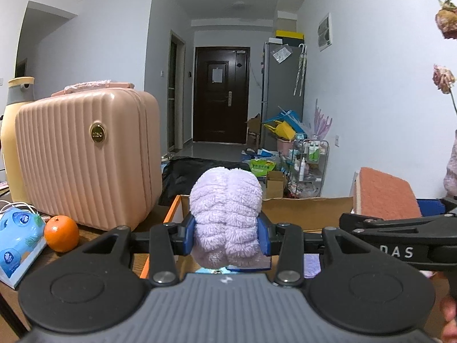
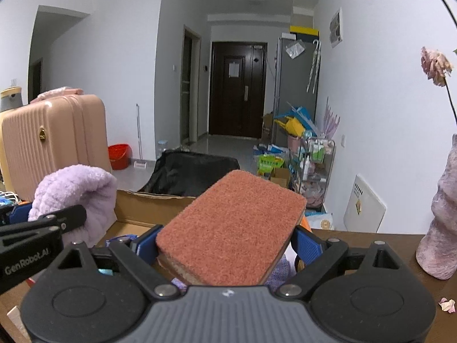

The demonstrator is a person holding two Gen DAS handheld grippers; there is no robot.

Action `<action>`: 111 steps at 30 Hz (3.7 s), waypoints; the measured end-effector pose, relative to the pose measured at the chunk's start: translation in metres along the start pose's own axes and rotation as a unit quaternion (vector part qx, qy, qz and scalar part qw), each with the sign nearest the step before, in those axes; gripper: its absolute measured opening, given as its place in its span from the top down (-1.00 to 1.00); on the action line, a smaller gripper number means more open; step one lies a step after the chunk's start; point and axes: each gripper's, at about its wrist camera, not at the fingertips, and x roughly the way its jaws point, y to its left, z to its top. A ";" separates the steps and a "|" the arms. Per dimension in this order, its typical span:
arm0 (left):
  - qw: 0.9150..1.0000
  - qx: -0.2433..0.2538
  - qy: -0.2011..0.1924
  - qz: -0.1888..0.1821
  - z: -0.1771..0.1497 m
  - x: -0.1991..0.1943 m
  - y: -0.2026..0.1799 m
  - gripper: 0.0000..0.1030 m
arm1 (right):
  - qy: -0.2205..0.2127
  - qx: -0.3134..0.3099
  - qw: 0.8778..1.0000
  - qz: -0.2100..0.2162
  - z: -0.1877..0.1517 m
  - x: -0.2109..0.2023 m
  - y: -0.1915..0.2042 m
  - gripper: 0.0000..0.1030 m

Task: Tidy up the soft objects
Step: 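Carry the sponge and scrunchie in both tools over the cardboard box, then open both tools to drop the sponge and scrunchie into the box, then withdraw both open tools from the box back toward the table items, then lower the left tool onto the white round foam puck and close on it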

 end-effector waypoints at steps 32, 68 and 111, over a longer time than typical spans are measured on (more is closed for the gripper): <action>0.999 -0.024 0.028 0.039 -0.006 0.020 0.018 -1.00 | 0.026 0.030 0.999 -0.014 -0.013 0.001 -0.015 -1.00; 0.999 -0.004 0.052 0.008 -0.055 -0.106 0.041 -1.00 | -0.006 -0.007 1.000 0.004 -0.104 -0.152 0.011 -1.00; 0.990 0.046 0.123 -0.049 -0.099 -0.154 0.041 -1.00 | 0.018 0.010 1.000 -0.017 -0.153 -0.211 0.018 -1.00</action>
